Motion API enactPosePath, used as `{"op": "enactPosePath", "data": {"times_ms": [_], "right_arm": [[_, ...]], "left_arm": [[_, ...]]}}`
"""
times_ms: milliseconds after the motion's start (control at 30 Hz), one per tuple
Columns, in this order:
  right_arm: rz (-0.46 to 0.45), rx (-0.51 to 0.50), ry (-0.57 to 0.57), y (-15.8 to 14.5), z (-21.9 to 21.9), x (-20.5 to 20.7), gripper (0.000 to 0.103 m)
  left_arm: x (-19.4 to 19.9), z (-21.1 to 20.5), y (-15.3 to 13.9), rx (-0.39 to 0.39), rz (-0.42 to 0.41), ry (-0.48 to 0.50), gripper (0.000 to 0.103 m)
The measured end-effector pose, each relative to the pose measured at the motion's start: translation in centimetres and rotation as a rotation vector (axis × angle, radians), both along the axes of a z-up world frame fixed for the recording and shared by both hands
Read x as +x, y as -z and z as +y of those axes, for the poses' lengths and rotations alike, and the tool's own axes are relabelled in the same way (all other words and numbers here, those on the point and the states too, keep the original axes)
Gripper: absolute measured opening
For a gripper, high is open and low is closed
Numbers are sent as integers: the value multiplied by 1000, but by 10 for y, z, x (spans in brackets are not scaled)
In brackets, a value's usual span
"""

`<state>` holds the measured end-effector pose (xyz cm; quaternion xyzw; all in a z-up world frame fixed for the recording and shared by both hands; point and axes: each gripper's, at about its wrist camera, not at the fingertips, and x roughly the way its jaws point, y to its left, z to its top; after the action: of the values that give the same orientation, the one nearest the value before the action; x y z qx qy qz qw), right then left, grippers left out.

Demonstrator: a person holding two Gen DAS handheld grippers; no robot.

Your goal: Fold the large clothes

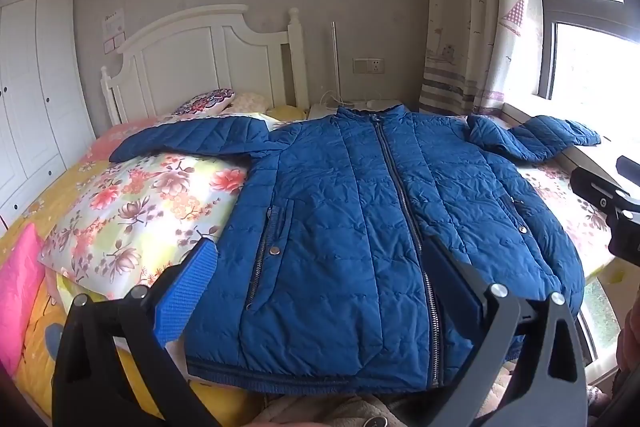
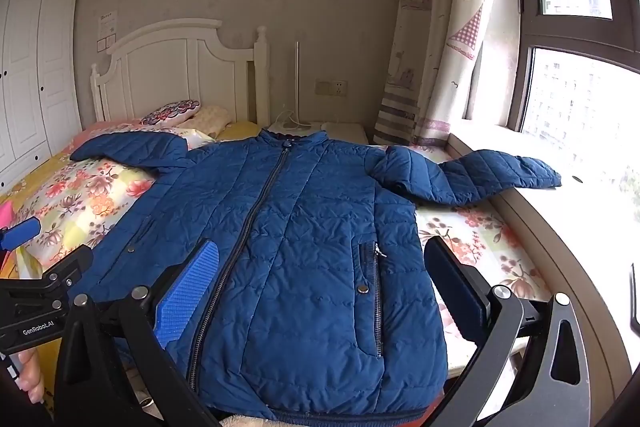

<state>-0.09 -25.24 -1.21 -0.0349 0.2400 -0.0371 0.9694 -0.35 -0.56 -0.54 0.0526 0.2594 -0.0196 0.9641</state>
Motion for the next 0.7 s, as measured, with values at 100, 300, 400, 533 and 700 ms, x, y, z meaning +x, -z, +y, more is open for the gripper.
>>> {"op": "enactPosePath", "data": {"times_ms": [100, 300, 400, 533, 700], "right_arm": [[3, 1, -2, 1, 0, 1, 99], [10, 5, -5, 2, 1, 1, 99], [16, 9, -6, 2, 0, 2, 99], [24, 12, -8, 2, -1, 4, 99], [26, 16, -10, 3, -2, 4, 99]], "left_arm": [[1, 3, 4, -9, 7, 1, 101], [3, 6, 4, -16, 15, 1, 101], [3, 7, 5, -18, 18, 1, 101], [3, 7, 5, -18, 20, 0, 101], [2, 10, 6, -25, 24, -6, 101]]}}
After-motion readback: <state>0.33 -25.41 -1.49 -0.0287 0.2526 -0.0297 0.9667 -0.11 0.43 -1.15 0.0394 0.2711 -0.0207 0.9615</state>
